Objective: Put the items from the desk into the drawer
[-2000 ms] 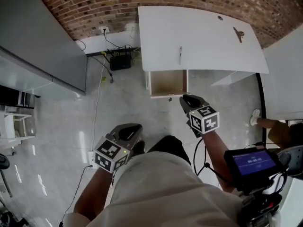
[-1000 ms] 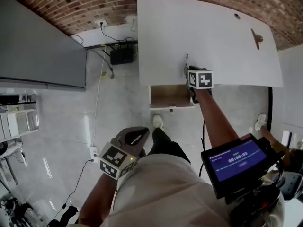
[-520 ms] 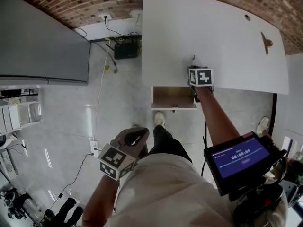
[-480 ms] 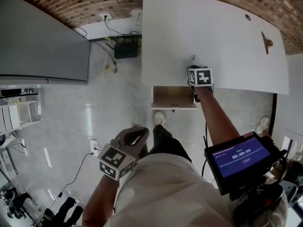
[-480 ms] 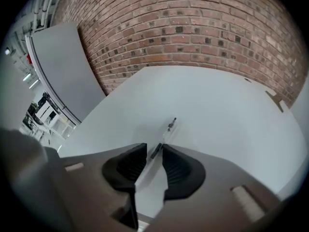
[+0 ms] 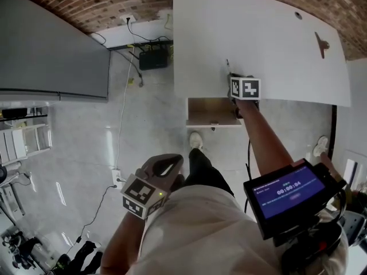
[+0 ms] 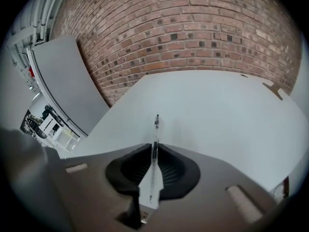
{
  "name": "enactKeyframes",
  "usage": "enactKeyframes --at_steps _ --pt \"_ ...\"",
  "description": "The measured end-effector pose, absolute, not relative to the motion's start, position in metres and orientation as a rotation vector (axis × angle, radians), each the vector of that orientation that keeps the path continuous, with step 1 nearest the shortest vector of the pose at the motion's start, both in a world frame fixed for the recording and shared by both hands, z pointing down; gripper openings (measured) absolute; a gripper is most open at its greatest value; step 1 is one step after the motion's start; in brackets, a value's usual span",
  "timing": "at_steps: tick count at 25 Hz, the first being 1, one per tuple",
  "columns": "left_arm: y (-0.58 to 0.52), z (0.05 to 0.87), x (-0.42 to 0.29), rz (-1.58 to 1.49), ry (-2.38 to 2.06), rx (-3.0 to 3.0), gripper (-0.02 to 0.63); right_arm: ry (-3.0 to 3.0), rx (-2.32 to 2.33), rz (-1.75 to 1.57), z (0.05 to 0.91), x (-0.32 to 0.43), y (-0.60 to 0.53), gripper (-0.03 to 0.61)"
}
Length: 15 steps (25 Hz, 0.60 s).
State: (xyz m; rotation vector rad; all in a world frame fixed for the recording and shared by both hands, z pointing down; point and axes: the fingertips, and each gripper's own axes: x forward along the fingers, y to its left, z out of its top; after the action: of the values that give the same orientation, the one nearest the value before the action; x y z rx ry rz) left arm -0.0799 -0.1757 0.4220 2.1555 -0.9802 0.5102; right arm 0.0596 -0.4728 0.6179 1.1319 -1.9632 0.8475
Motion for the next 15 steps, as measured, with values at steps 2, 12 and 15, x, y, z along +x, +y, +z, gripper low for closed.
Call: enactKeyframes --at_steps 2,12,15 --pt "-0.156 0.425 -0.081 0.511 -0.969 2.173 0.009 -1.986 1.159 0.864 0.611 0.062 -0.455 0.044" --pt "-0.090 0.428 -0.090 0.502 -0.918 2.266 0.009 -2.041 1.266 0.878 0.582 0.066 -0.378 0.044" --pt "-0.066 0.430 -0.093 0.500 -0.903 2.275 0.009 -2.052 1.284 0.883 0.577 0.067 -0.351 0.044"
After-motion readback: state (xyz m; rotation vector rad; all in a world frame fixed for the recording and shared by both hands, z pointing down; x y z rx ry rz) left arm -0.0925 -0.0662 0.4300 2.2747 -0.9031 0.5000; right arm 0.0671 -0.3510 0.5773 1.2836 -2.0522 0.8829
